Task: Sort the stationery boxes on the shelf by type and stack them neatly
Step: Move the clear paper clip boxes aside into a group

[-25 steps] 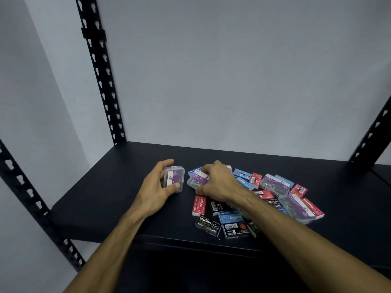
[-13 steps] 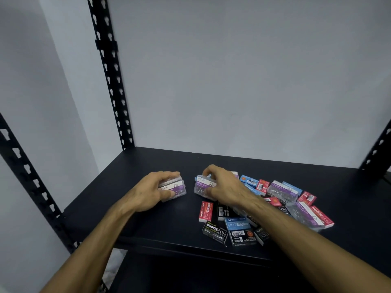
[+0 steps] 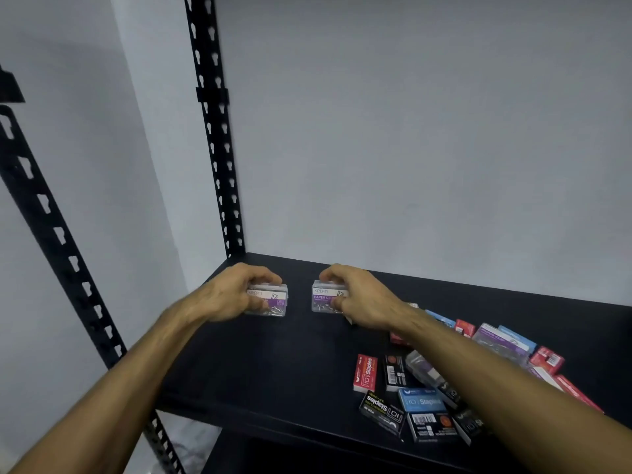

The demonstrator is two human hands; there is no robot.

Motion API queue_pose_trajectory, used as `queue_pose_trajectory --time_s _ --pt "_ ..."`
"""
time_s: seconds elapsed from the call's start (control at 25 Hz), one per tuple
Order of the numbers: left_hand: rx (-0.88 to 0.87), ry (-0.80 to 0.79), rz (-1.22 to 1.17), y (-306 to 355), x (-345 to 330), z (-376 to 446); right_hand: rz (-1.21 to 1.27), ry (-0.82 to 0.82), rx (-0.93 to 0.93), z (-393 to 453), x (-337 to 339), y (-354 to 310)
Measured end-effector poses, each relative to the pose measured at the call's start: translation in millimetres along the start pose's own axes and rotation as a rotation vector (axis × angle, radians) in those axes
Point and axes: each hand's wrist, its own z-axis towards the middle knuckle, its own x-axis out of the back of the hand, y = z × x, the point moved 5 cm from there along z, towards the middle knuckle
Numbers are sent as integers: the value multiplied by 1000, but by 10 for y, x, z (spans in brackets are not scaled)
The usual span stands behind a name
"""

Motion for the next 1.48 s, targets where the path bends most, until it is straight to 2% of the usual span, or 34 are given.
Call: queue_pose_trajectory --time_s 0.24,0.48,0.96,1.24,1.36,1.48 --pt "62 114 -60 -349 73 129 34 -21 -8 345 -263 -70" --pt "92 110 -82 -643 -5 140 20 -55 -8 504 -484 -19" --pt "41 123 -95 -709 -19 154 39 -42 16 605 -570 -10" --pt "80 158 -112 -737 -24 143 19 -31 -10 546 -546 10" --pt "105 126 -81 -703 6 140 6 -24 -17 458 -460 9" --pt "164 -37 -36 -646 32 107 -19 -9 -15 330 -310 31"
